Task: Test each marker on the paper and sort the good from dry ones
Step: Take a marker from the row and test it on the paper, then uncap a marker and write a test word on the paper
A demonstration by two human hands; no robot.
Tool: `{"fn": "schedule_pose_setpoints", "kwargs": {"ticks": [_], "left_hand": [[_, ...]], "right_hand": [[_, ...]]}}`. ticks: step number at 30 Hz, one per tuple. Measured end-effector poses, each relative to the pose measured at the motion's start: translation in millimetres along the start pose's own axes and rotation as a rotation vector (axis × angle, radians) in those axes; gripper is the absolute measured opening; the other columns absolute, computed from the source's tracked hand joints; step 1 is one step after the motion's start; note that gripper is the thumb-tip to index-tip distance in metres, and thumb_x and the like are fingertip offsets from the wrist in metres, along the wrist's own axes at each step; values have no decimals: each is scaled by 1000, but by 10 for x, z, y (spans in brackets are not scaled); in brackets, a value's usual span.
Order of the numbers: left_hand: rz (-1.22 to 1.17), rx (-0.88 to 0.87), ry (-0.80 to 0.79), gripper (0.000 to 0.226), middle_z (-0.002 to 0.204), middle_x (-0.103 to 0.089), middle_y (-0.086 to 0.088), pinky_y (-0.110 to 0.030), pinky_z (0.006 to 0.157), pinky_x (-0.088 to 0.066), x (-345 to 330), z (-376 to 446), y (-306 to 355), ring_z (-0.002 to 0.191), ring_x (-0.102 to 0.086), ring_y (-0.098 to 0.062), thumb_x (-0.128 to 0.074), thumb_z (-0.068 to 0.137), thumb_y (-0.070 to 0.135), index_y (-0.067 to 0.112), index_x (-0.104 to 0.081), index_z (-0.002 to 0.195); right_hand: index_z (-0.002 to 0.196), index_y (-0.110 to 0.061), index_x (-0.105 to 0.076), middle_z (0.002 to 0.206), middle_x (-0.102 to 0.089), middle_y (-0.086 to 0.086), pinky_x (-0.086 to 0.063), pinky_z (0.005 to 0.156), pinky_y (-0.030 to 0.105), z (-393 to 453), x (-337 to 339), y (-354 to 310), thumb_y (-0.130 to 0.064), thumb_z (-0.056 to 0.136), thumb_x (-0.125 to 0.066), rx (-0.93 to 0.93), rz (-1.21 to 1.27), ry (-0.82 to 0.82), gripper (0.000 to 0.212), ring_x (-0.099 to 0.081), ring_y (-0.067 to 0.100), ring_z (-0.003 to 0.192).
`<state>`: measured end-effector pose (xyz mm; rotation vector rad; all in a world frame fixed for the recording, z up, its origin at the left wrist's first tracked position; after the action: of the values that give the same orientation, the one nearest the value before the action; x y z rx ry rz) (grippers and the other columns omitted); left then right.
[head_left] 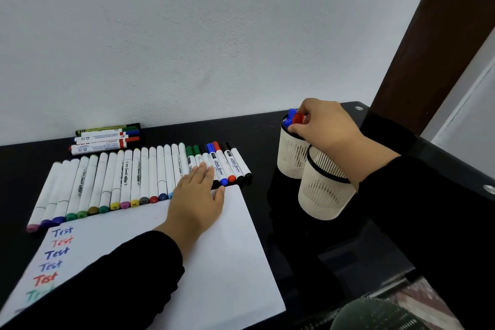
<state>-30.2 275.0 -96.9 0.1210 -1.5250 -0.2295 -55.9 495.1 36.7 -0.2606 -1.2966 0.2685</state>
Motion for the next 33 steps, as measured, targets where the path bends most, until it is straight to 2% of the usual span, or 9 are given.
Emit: {"fn": "schedule_pose_setpoints", "kwargs": {"ticks": [7, 14, 21, 23, 26, 28, 30, 33], "left_hand": [[-82, 25, -7, 57, 158, -5, 1, -29, 115, -3, 24, -2, 3, 144, -2, -14, -23, 100, 42, 17, -11, 150], [-216, 39, 27, 57, 157, -12, 1, -30, 116, -6, 11, 29, -22, 144, -8, -13, -27, 100, 41, 16, -15, 150], [-795, 131, 139, 50, 152, -28, 1, -29, 112, -19, 144, -55, -92, 140, -23, -14, -42, 99, 30, 19, -30, 146], [-891, 160, 149, 48, 151, -30, 1, -29, 110, -23, 209, -77, -102, 138, -27, -16, -41, 99, 30, 22, -32, 145], [-996, 169, 166, 46, 149, -34, 4, -27, 107, -25, 278, -98, -166, 137, -30, -14, -40, 99, 31, 26, -34, 144], [-1089, 168, 172, 44, 147, -37, 7, -22, 102, -25, 325, -115, -219, 135, -32, -11, -41, 99, 30, 27, -37, 143], [-1082, 191, 198, 43, 146, -38, 7, -20, 100, -24, 378, -131, -305, 134, -33, -10, -41, 99, 29, 26, -39, 142], [-796, 244, 204, 45, 150, -33, 3, -27, 109, -22, 444, -158, -500, 138, -28, -14, -38, 100, 31, 23, -34, 144]], "right_hand": [[109, -10, -67, 103, -66, 12, -49, 86, 36, -36, 35, -34, -30, 95, -51, 24, -200, -73, 29, -59, 25, 96], [113, -10, -63, 106, -62, 11, -45, 82, 33, -36, 4, -53, -28, 96, -50, 46, -213, -63, 28, -58, 25, 97], [109, -10, -63, 110, -59, 8, -38, 78, 28, -72, -12, -125, -28, 96, -49, 78, -175, -40, 26, -54, 24, 102], [108, -11, -63, 108, -59, 7, -41, 78, 28, -96, -12, -188, -30, 96, -50, 95, -155, -52, 26, -55, 22, 99], [106, -13, -63, 106, -60, 6, -49, 83, 34, -127, -26, -357, -33, 96, -49, 125, -136, -65, 26, -57, 21, 96], [105, -14, -63, 105, -61, 4, -48, 79, 31, -141, -53, -490, -34, 97, -48, 151, -121, -76, 26, -57, 19, 94], [106, -15, -63, 104, -61, 3, -42, 72, 27, -151, -109, -649, -35, 97, -48, 177, -100, -84, 26, -55, 16, 91], [105, -15, -63, 100, -63, 3, -46, 75, 29, -163, -240, -884, -33, 97, -49, 220, -55, -112, 25, -57, 16, 90]]}}
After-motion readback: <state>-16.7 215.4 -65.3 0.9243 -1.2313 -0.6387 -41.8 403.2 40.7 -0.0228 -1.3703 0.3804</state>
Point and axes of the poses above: each hand's wrist, its own z-axis towards the middle knuckle, its own x-axis out of the back of the hand, y = z × x, the point moved 1 cm from there along z, towards the middle knuckle
